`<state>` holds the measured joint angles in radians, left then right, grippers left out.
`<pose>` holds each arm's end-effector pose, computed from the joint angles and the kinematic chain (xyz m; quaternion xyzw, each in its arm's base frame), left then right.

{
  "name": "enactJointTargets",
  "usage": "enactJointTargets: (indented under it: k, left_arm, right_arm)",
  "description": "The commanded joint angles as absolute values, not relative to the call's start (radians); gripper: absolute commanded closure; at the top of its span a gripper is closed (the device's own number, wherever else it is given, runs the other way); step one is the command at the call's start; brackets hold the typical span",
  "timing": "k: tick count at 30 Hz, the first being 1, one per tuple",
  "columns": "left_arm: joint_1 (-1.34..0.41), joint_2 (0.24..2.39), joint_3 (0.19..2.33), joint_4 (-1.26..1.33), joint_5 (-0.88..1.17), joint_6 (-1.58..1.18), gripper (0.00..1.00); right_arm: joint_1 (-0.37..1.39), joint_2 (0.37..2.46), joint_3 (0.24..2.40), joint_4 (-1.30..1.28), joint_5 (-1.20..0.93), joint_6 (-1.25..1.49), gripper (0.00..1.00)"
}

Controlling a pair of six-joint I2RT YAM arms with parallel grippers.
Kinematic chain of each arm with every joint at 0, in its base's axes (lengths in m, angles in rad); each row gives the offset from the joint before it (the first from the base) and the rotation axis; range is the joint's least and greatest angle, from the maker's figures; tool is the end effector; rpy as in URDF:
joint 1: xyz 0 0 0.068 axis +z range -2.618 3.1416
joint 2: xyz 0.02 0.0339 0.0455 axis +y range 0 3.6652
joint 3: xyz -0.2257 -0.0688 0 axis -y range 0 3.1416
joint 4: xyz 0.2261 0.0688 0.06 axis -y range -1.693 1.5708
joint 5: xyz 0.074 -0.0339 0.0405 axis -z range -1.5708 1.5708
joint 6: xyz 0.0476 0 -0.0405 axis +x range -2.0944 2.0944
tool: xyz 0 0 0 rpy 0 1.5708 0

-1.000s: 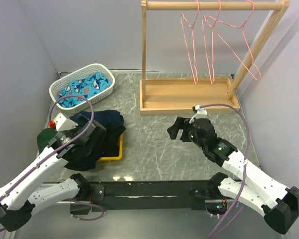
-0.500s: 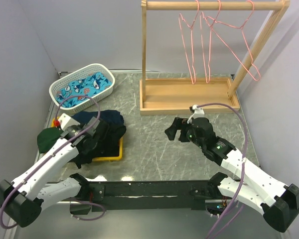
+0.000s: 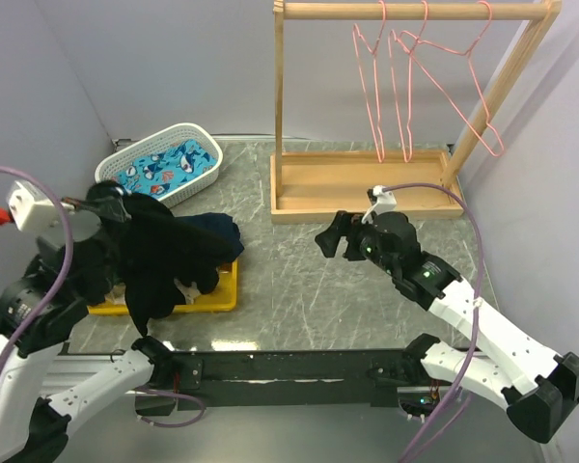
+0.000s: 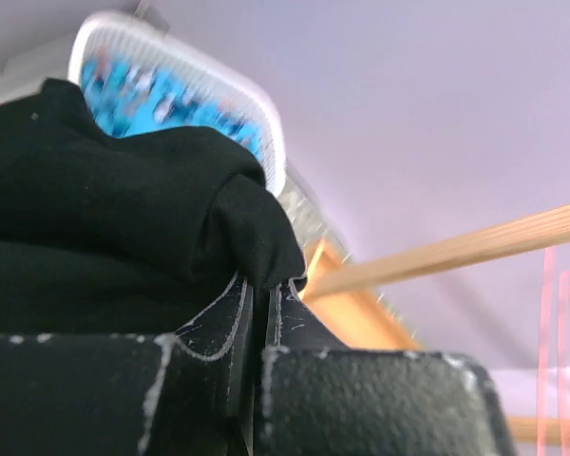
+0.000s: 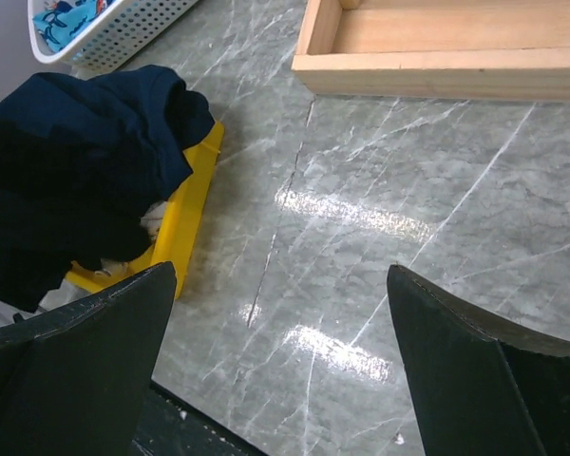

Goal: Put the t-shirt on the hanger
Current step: Pick up the T-shirt and place it in the bin, then place the T-shirt at the center of the board.

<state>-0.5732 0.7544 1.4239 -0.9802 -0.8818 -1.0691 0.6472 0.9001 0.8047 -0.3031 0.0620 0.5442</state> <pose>0.0996 -0.0206 0.4236 -0.4231 0.6467 -0.1551 0.6154 0.1793 0.1318 0.2814 -0.0257 0.8325 0.2888 0.4721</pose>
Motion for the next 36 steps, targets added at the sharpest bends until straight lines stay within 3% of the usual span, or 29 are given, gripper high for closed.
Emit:
enactJointTargets:
  k: [1,6,14,22,31,33,34,36]
  left_arm:
    - [-0.571,0.836,1.552,-0.709,-0.910,-0.800,0.99]
    - [-0.569,0.951,1.753,-0.542,-0.815,-0.631,0.99]
    - [-0.571,1.084,1.965,-0.505,-0.615,-0.607,0.99]
    - [-0.571,1.181,2.085,-0.505,-0.485,-0.641,0.99]
    - [-0.571,1.215,2.091,-0.477,-0.414,-0.683,0.99]
    - [-0.569,1.221,2.089,-0.477,-0.407,-0.689,0.99]
    - [-0.569,1.223,2.088,-0.480,-0.397,-0.687,0.99]
    - [-0.569,1.226,2.077,-0.488,-0.393,-0.680,0.99]
  right_arm:
    - [0.644,0.931,0.891,-0.299,0.038,0.526,0.00]
    - [0.646,0.950,0.948,-0.293,0.003,0.519,0.00]
    - [0.715,0.983,0.965,0.029,-0.239,0.500,0.00]
    - [0.906,1.218,1.052,0.267,-0.092,0.453,0.00]
    - [0.951,1.411,1.149,0.503,0.063,0.430,0.02]
    - [0.959,1.388,1.128,0.529,0.089,0.434,0.17]
    - [0.959,1.343,1.123,0.494,0.141,0.434,0.55]
    - [0.960,1.281,1.130,0.412,0.210,0.439,0.90]
